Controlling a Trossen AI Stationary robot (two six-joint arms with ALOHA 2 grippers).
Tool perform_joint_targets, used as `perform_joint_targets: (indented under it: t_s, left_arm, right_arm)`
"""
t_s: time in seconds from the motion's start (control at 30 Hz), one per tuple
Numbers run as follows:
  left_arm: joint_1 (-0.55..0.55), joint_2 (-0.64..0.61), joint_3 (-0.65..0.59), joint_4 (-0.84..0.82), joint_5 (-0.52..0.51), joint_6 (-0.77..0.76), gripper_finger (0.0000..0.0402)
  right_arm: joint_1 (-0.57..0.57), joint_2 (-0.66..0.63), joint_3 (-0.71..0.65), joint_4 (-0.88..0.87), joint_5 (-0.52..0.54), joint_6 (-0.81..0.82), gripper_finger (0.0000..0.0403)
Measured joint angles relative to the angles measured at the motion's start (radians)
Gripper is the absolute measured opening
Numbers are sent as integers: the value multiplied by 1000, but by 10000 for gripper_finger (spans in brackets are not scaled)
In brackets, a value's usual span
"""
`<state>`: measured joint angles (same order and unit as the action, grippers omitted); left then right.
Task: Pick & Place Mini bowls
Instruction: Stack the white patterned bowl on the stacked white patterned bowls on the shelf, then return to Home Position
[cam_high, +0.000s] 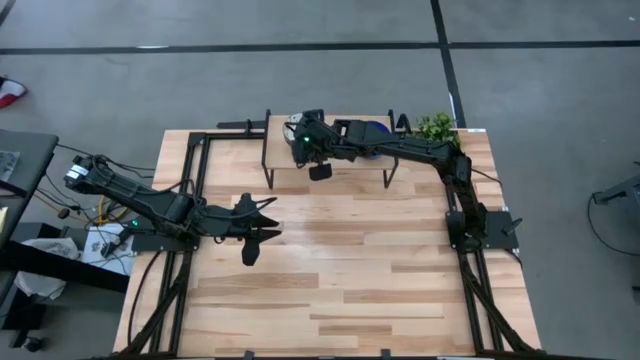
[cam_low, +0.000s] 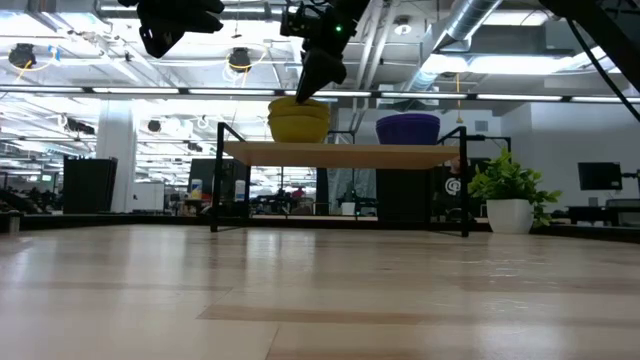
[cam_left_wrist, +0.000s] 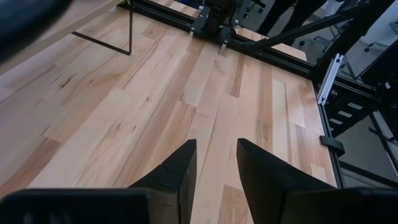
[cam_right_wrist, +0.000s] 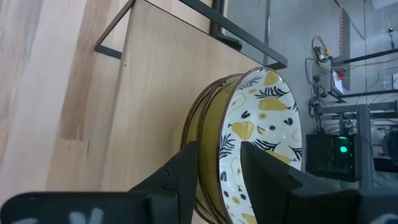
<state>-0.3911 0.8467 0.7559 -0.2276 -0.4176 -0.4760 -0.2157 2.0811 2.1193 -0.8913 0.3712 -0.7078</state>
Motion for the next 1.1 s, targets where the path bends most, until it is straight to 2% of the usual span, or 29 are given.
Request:
perform_joint_targets:
  t_s: [0.23, 0.77, 0.93, 1.1]
  left_arm:
    - [0, 0, 0, 0, 0, 0, 113]
    - [0, 0, 0, 0, 0, 0, 113]
    - [0, 0, 0, 0, 4, 0, 113]
    - [0, -3, 0, 1, 30, 0, 113]
  right_arm:
    - [5, 0, 0, 2, 8, 0, 113]
    - [61, -1, 0, 10, 130, -26, 113]
    - [84, -34, 0, 10, 129, -21, 113]
    - [103, -95, 0, 8, 125, 58, 113]
